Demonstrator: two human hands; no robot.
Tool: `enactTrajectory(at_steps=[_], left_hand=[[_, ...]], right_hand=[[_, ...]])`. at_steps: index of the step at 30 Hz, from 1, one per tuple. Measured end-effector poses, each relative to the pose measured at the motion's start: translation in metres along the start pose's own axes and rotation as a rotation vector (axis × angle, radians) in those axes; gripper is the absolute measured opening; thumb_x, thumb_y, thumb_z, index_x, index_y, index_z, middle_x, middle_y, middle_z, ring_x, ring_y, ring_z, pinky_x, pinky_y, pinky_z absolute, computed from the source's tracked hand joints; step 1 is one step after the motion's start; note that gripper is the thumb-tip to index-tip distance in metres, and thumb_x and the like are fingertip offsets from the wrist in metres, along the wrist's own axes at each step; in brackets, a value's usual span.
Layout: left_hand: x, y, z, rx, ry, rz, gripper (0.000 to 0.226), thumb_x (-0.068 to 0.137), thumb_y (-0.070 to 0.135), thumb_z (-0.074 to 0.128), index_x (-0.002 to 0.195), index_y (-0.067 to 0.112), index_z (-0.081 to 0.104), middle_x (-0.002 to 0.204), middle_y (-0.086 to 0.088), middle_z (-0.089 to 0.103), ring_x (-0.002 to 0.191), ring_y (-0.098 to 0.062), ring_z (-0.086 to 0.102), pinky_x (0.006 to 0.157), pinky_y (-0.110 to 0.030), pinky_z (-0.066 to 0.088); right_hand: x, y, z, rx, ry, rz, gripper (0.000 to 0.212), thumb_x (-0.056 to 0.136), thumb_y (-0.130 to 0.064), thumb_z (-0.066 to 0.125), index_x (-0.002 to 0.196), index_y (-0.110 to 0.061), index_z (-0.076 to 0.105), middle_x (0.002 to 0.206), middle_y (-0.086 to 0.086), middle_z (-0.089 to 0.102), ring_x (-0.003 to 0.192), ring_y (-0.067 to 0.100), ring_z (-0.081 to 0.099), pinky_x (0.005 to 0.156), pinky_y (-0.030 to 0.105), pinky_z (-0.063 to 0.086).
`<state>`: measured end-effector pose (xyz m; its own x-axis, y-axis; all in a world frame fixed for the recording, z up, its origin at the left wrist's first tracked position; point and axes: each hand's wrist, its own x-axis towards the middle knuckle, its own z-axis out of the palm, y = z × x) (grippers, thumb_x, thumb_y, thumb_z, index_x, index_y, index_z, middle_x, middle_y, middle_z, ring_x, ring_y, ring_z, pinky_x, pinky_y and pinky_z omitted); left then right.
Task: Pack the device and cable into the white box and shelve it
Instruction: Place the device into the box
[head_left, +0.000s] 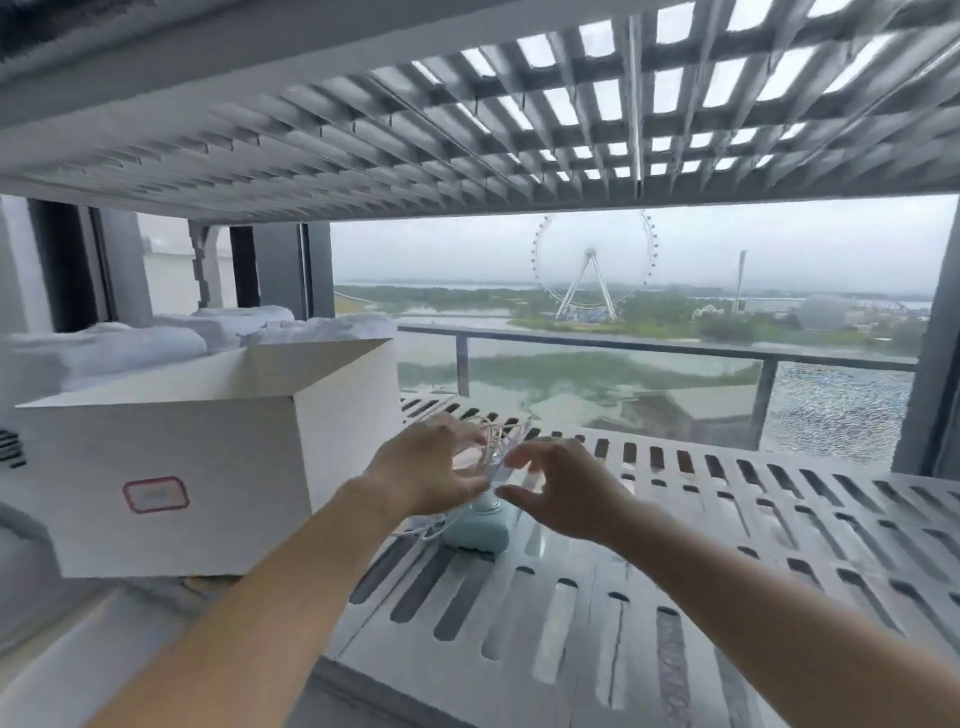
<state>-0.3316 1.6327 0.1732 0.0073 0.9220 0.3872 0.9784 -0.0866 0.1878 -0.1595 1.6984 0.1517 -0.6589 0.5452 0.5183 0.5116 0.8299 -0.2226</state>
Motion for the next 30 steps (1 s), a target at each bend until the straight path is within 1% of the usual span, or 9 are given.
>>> enactTrajectory(at_steps=[2, 6, 10, 14, 19, 22, 25, 28, 30], left_hand=[[-0.004, -0.003, 0.011, -0.033, -0.017, -0.036, 0.057, 0.076, 0.047, 0.065, 0.128, 0.033, 0.047, 0.137, 0.004, 0.047, 0.123, -0.014, 0.045, 0.103, -0.038, 0.040], [-0.005, -0.007, 0.023, -0.115, -0.001, -0.080, 0.055, 0.083, 0.046, 0.056, 0.135, 0.035, 0.040, 0.140, 0.003, 0.044, 0.126, -0.015, 0.043, 0.106, -0.034, 0.035], [-0.002, -0.007, 0.029, -0.083, 0.010, -0.124, 0.053, 0.084, 0.041, 0.057, 0.134, 0.036, 0.040, 0.136, 0.003, 0.051, 0.118, -0.018, 0.049, 0.099, -0.030, 0.037], [0.002, -0.008, 0.033, -0.038, 0.019, -0.190, 0.049, 0.085, 0.042, 0.056, 0.132, 0.033, 0.044, 0.128, -0.004, 0.055, 0.110, -0.021, 0.054, 0.094, -0.031, 0.042], [0.005, -0.007, 0.033, 0.017, 0.019, -0.282, 0.047, 0.087, 0.041, 0.053, 0.132, 0.034, 0.041, 0.126, -0.009, 0.050, 0.103, -0.026, 0.057, 0.090, -0.035, 0.046], [0.006, -0.004, 0.029, 0.029, 0.016, -0.274, 0.047, 0.087, 0.041, 0.056, 0.131, 0.031, 0.044, 0.128, -0.008, 0.049, 0.107, -0.025, 0.056, 0.092, -0.037, 0.046], [0.007, 0.002, 0.021, 0.025, 0.057, -0.222, 0.046, 0.084, 0.042, 0.060, 0.127, 0.029, 0.051, 0.131, -0.005, 0.048, 0.115, -0.022, 0.052, 0.098, -0.035, 0.043], [0.009, 0.012, 0.006, 0.015, 0.133, -0.154, 0.041, 0.082, 0.040, 0.065, 0.119, 0.025, 0.057, 0.128, -0.004, 0.052, 0.113, -0.020, 0.053, 0.098, -0.033, 0.042], [0.010, 0.018, -0.007, 0.012, 0.186, -0.097, 0.042, 0.080, 0.034, 0.069, 0.119, 0.023, 0.058, 0.124, -0.005, 0.056, 0.110, -0.020, 0.055, 0.095, -0.033, 0.045]], right_hand=[[0.000, 0.004, 0.009, 0.021, -0.025, -0.042, 0.040, 0.079, -0.044, 0.067, 0.110, -0.018, 0.062, 0.108, 0.001, 0.068, 0.081, 0.002, 0.053, 0.068, 0.010, 0.040], [0.003, 0.009, 0.020, 0.067, -0.096, -0.019, 0.063, 0.072, -0.057, 0.067, 0.116, -0.015, 0.052, 0.113, 0.003, 0.062, 0.096, 0.015, 0.057, 0.082, 0.029, 0.050], [0.006, 0.010, 0.028, 0.107, -0.140, 0.005, 0.063, 0.060, -0.067, 0.069, 0.100, -0.027, 0.042, 0.097, -0.007, 0.053, 0.083, 0.009, 0.047, 0.067, 0.014, 0.038], [0.009, 0.011, 0.037, 0.166, -0.231, 0.127, 0.089, 0.046, -0.073, 0.069, 0.115, -0.022, 0.044, 0.104, -0.005, 0.058, 0.090, 0.012, 0.054, 0.076, 0.025, 0.046], [0.005, 0.019, 0.029, 0.177, -0.171, 0.162, 0.063, 0.041, -0.066, 0.074, 0.086, -0.031, 0.046, 0.077, -0.016, 0.055, 0.067, -0.004, 0.052, 0.050, 0.012, 0.039], [0.001, 0.029, 0.013, 0.115, -0.105, 0.137, 0.068, 0.045, -0.061, 0.077, 0.093, -0.024, 0.045, 0.082, -0.011, 0.055, 0.068, 0.001, 0.051, 0.054, 0.015, 0.043], [0.002, 0.034, -0.007, 0.132, -0.031, 0.133, 0.070, 0.049, -0.055, 0.081, 0.100, -0.019, 0.049, 0.088, -0.007, 0.059, 0.070, 0.002, 0.053, 0.056, 0.011, 0.042], [0.008, 0.030, -0.026, 0.140, 0.036, 0.089, 0.074, 0.053, -0.051, 0.081, 0.111, -0.014, 0.054, 0.093, -0.006, 0.059, 0.076, 0.008, 0.055, 0.054, 0.007, 0.040], [0.014, 0.023, -0.035, 0.136, 0.084, 0.061, 0.068, 0.054, -0.050, 0.080, 0.108, -0.014, 0.059, 0.095, -0.002, 0.063, 0.076, 0.011, 0.056, 0.054, 0.006, 0.039]])
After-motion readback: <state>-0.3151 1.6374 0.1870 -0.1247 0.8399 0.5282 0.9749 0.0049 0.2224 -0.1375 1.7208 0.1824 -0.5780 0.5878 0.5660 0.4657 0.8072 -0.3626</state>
